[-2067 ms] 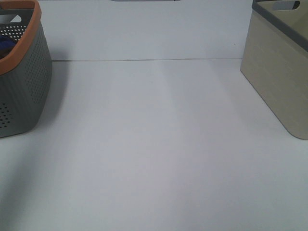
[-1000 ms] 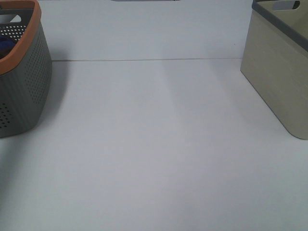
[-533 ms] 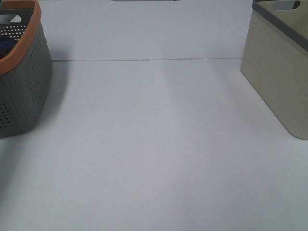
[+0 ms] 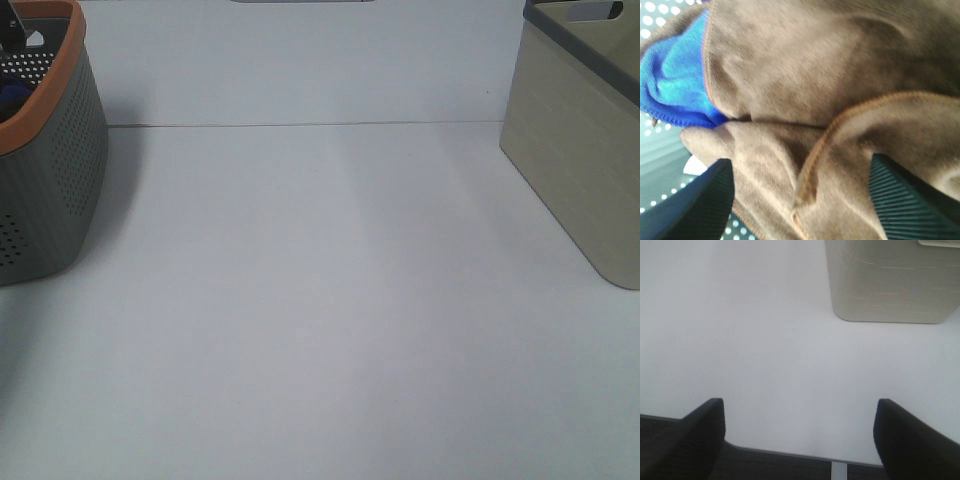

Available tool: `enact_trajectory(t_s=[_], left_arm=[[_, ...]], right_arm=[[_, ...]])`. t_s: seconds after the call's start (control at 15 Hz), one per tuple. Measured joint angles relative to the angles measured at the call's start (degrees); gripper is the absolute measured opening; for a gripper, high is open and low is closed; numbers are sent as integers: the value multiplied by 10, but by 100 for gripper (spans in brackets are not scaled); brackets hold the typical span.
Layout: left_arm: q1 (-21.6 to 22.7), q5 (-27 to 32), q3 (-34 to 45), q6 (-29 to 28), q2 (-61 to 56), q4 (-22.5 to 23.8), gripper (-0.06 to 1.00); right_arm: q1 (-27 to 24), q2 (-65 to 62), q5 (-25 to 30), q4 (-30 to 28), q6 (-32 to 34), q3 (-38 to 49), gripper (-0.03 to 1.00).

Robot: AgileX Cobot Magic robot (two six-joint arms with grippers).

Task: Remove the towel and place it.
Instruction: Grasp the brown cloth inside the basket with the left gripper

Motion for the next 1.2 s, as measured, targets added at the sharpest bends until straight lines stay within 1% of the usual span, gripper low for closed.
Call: enact_trajectory(t_s=[0.07, 0.2, 0.53, 0.6, 0.87, 1.0, 1.07, 1.13, 1.2], left_arm=[[0, -2, 0, 0, 7, -1, 69], [0, -5, 0, 0, 17, -1, 64], [0, -6, 0, 0, 21, -7, 41], [0, -6, 0, -1, 21, -13, 39], [0, -6, 0, -2, 21, -71, 38], [0, -6, 0, -2, 21, -71, 38], [0, -6, 0, -2, 21, -71, 34], [0, -5, 0, -2, 21, -67, 24], [0, 3, 0, -2, 21, -66, 5]], right_arm=[[0, 0, 0, 0, 0, 0, 71], [0, 0, 0, 0, 0, 0, 71], [0, 0, 0, 0, 0, 0, 71], [0, 0, 0, 0, 0, 0, 71], [0, 0, 0, 0, 0, 0, 71], [0, 0, 0, 0, 0, 0, 71], [0, 0, 0, 0, 0, 0, 71], [0, 0, 0, 0, 0, 0, 71], [0, 0, 0, 0, 0, 0, 71]])
